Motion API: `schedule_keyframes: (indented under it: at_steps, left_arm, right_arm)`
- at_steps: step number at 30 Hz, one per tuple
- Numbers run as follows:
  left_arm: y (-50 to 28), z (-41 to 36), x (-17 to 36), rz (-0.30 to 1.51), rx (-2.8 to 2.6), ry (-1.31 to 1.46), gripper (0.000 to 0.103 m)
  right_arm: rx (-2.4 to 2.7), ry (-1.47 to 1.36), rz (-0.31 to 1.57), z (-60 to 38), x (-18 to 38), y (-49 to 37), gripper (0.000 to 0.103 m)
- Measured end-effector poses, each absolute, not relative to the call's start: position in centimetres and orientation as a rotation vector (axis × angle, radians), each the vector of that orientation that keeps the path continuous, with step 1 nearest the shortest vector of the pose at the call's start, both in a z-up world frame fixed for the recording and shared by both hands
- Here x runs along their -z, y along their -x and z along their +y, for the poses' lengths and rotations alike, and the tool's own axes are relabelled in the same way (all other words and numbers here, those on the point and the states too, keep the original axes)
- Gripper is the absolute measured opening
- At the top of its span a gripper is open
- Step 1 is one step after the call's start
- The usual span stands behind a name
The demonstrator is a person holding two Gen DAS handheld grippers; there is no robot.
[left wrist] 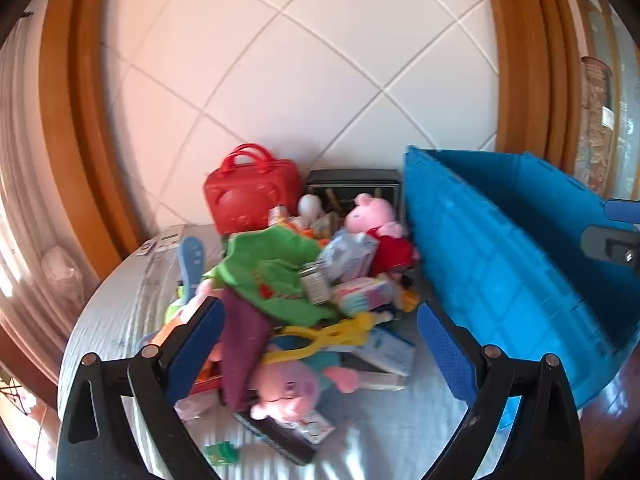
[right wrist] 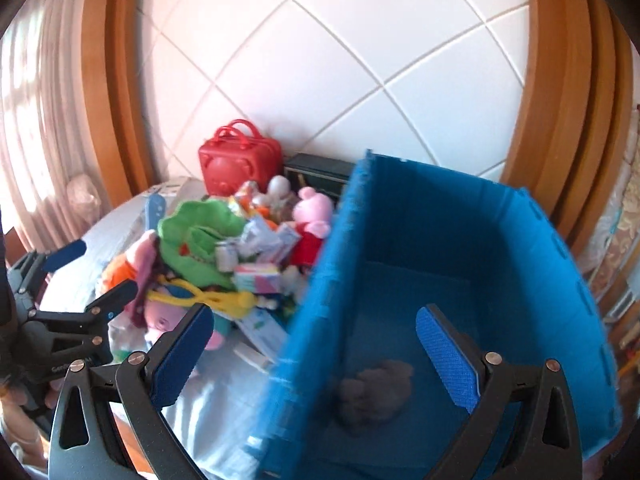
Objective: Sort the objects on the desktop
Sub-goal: 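Withdraw both grippers from the bin back toward the pile, then grasp the white acne cream box with the left gripper while the right grasps the green jar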
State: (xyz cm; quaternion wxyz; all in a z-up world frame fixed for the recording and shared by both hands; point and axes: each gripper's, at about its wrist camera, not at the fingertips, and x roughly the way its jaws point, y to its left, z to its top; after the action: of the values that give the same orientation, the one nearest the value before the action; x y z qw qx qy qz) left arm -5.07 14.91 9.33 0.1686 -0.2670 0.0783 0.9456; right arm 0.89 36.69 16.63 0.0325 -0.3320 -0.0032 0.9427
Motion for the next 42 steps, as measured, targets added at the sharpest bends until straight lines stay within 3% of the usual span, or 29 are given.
schedule_keyframes:
  at_steps: [10,19,29,38,41,42]
  left_arm:
    - [9.2,1.8,-3.9,0.216,-2.839,0.902,0.098]
    - [11.7,-7.0,6.0,0.22,-2.861,1.136,0.098]
    - [14.7,-9.8,13.9,0.196,-2.733,1.313,0.098]
    - [16.8,-10.2,17.2,0.18,-2.638,1.324,0.098]
    - [17.4,-9.9,18.5,0.154,-2.586,1.337,0.095]
    - [17.5,-9.8,18.7,0.137,-2.574,1.326,0.089]
  right_arm:
    - [-2.956,1.092,0.112,28.8,-12.9,2.8,0.103]
    - [-2.89,1.291,0.126,22.2,-2.9,6.9,0.103]
    - [-2.705,1.533,0.171,18.5,7.2,8.0,0.103]
    - [-2.591,1.612,0.238,16.0,10.4,7.4,0.103]
    - [-2.596,1.628,0.239,14.5,11.0,7.3,0.103]
    - [-2.598,1.638,0.236,13.9,11.3,7.4,0.103]
